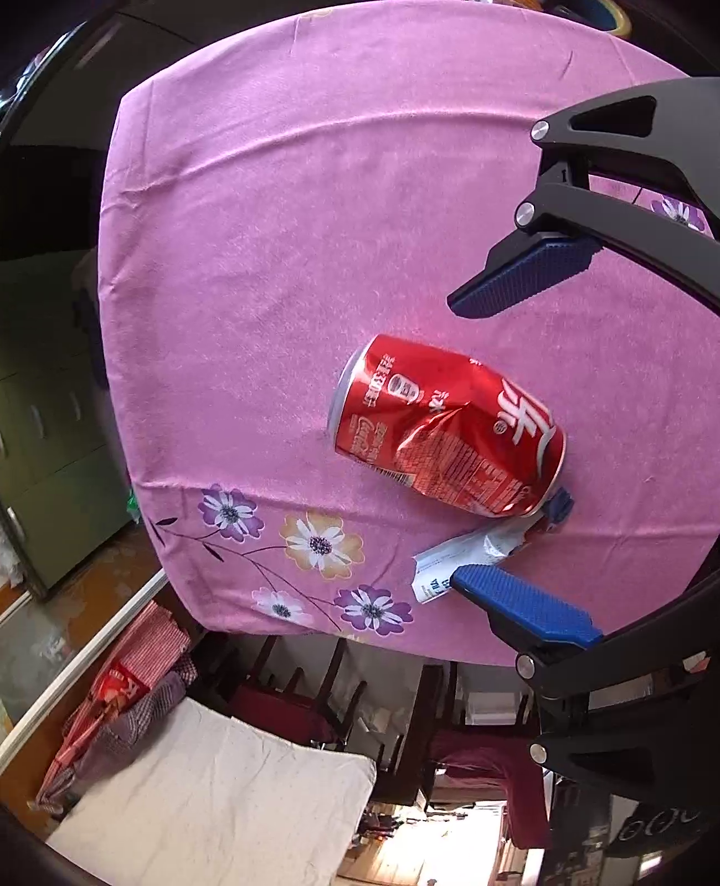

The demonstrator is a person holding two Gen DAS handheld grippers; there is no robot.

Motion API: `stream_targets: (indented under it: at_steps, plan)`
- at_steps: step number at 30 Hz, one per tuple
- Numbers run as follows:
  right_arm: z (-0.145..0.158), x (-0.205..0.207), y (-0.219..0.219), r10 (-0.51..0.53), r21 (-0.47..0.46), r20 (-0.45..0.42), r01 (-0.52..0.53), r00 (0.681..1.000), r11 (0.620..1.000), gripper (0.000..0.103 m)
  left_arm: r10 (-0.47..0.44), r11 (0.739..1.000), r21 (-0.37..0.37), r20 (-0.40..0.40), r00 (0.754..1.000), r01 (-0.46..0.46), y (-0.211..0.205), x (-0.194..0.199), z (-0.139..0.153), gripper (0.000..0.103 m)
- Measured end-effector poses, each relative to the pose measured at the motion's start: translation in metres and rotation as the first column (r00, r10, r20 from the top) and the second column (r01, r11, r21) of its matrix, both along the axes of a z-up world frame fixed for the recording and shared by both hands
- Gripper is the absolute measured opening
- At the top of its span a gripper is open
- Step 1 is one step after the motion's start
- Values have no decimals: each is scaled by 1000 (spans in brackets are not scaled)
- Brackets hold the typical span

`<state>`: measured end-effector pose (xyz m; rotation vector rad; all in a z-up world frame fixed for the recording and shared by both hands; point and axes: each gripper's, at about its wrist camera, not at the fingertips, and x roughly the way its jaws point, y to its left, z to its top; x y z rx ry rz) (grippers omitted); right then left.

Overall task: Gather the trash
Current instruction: 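Move the right tool toward the red cola can, then close the right tool around the red cola can and lift it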

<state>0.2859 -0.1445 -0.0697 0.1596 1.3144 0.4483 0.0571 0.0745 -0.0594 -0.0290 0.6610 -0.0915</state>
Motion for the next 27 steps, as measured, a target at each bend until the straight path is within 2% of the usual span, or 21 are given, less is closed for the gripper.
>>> stream_targets:
  at_steps: [3, 7, 11, 16, 21, 22, 27]
  plan:
    - [-10, 11, 17, -32, -83, -28, 30, 999, 996, 89, 9, 1000, 0, 2, 1000, -9, 11, -4, -4, 92]
    - [-32, 19, 21, -85, -119, -128, 69, 988, 990, 89, 4, 1000, -20, 10, 1000, -4, 24, -10, -7, 92]
    - [-51, 25, 27, -114, -157, -190, 84, 975, 984, 89, -3, 999, -38, 17, 1000, 4, 32, -16, -11, 92]
    - [-64, 34, 34, -142, -213, -216, 95, 966, 972, 88, -16, 998, -62, 20, 1000, 17, 38, -22, -14, 92]
    - [-72, 40, 41, -144, -220, -259, 87, 955, 972, 85, -15, 997, -78, 9, 1000, 16, 43, -23, -19, 92]
    - [-72, 41, 42, -142, -223, -264, 83, 954, 971, 78, -14, 997, -81, 6, 1000, 14, 44, -23, -20, 92]
    - [-71, 43, 42, -105, -240, -263, 40, 959, 970, 78, -11, 996, -90, -1, 1000, 11, 46, -23, -22, 93]
